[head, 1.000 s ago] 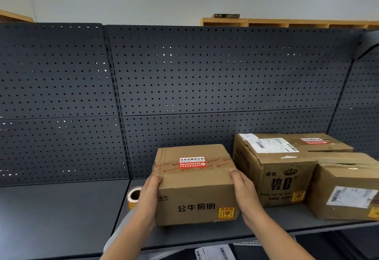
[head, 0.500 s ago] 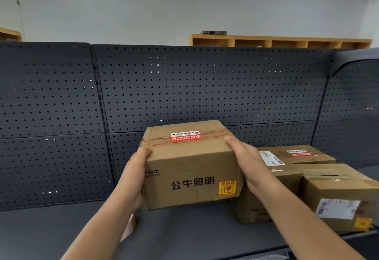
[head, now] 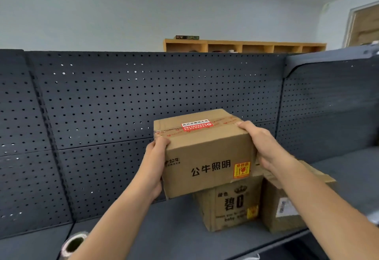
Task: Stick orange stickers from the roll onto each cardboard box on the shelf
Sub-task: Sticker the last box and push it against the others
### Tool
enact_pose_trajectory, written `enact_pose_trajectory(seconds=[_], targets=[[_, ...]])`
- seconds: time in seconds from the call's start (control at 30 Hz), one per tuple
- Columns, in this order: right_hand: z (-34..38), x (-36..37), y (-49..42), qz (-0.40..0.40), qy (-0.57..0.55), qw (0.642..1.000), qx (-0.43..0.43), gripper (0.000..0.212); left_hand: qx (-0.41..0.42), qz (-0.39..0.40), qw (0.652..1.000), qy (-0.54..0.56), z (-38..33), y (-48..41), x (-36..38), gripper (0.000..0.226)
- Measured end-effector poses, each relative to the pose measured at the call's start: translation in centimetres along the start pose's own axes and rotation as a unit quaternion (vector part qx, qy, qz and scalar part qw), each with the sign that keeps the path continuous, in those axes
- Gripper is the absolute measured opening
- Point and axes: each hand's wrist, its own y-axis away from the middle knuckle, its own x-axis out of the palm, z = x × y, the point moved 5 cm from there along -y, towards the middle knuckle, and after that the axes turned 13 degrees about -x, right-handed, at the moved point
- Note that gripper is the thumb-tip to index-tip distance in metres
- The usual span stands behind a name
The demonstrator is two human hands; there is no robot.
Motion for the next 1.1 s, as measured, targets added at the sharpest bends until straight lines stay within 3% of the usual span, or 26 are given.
enact_pose_trajectory(seconds=[0.37, 0.57, 0.87, 0.97, 1.1], targets=[[-3.8, -8.4, -5.2, -0.054, -0.025, 0.998, 0.036, 0.041, -0.016, 0.007, 0.997, -0.078, 0.1, -3.3, 9.9, 0.064], [-5.5, -9.2, -6.4, -0.053, -0.007, 0.997, 0.050, 0.041, -0.044, 0.007, 0.996, -0.083, 1.6, -4.2, 10.9, 0.060], [-5.9, -8.9, -6.4, -0.043, 0.012, 0.998, 0.035, 0.043, 0.001, -0.010, 0.994, -0.107, 2.0, -5.2, 10.3, 0.068], [-5.6, -9.5, -6.3, -0.066, 0.051, 0.996, -0.006, 0.040, 0.072, -0.052, 0.984, -0.157, 1.2, -5.4, 9.5, 0.066], [-3.4, -10.0, -6.1, -0.116, 0.180, 0.964, -0.159, 0.031, 0.213, -0.110, 0.936, -0.257, -0.7, -4.2, 9.1, 0.051]])
